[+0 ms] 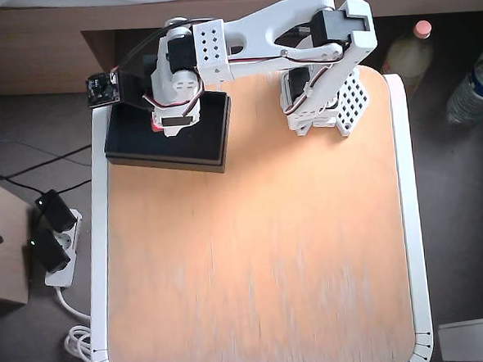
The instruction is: Grasp a lego block and put it in the bin.
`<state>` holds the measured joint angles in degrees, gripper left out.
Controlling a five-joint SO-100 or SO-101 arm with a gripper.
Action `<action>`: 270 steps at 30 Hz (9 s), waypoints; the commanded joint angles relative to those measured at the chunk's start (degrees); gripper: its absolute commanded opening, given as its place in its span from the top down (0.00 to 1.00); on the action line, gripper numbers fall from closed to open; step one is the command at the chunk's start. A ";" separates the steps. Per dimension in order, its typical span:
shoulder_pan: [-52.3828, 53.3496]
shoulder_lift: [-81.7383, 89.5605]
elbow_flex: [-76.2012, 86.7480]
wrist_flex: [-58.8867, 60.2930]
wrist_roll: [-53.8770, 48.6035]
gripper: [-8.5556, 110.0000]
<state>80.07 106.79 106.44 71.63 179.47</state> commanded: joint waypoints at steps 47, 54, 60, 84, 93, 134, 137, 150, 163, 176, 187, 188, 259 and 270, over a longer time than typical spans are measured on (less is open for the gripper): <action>-64.69 43.86 5.71 -4.13 -2.29 0.93; -67.50 57.39 25.05 -8.96 -1.67 0.93; -70.31 65.21 37.88 -9.05 -2.55 0.93; -78.84 81.65 63.37 -9.23 -5.19 0.93; -78.84 82.18 69.17 -9.14 -7.12 0.93; -78.40 82.18 75.41 3.43 -9.76 0.93; -78.40 82.18 75.41 3.43 -9.76 0.93; -78.40 82.18 75.41 3.43 -9.76 0.93; -78.40 82.18 75.41 3.43 -9.76 0.93; -78.40 82.18 75.41 3.43 -9.76 0.93; -78.40 82.18 75.41 3.43 -9.76 0.93; -78.40 82.18 75.41 3.43 -9.76 0.93; -78.40 82.18 75.41 3.43 -9.84 0.93; -78.40 82.18 75.41 3.43 -9.84 0.93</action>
<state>2.29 183.78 172.97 74.53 169.89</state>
